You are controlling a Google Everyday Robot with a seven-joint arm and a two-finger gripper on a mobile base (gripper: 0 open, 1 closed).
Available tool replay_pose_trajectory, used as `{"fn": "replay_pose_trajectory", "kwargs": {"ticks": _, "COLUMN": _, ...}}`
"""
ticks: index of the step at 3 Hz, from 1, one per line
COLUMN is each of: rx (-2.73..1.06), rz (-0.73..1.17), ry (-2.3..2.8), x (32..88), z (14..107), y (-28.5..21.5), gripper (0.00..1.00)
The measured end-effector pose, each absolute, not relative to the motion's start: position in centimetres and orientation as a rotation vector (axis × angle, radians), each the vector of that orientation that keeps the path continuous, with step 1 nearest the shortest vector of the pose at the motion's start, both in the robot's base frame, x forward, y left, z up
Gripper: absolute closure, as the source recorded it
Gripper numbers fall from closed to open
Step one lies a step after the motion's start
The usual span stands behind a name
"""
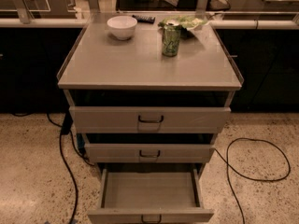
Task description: Close bottom drawer
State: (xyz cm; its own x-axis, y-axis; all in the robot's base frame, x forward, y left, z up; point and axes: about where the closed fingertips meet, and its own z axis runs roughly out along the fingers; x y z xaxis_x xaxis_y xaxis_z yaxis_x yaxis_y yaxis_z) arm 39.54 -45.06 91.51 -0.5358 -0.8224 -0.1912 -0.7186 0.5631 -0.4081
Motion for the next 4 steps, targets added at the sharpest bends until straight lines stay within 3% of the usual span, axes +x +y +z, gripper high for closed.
{"fn": "replay_pose_trajectory", "kwargs": {"ticks": 2, "rx": -1.461, "rz": -0.255, "ry": 2.693, "x": 40.7, "z": 75.4, "y": -46.2, "gripper": 0.00}}
{"fn": "replay_pose_trajectory", "kwargs": {"ticks": 4, "rx": -1.422, "rz": -0.241, "ry": 2.710, "x": 38.9, "z": 74.0, "y": -46.8, "gripper": 0.00}}
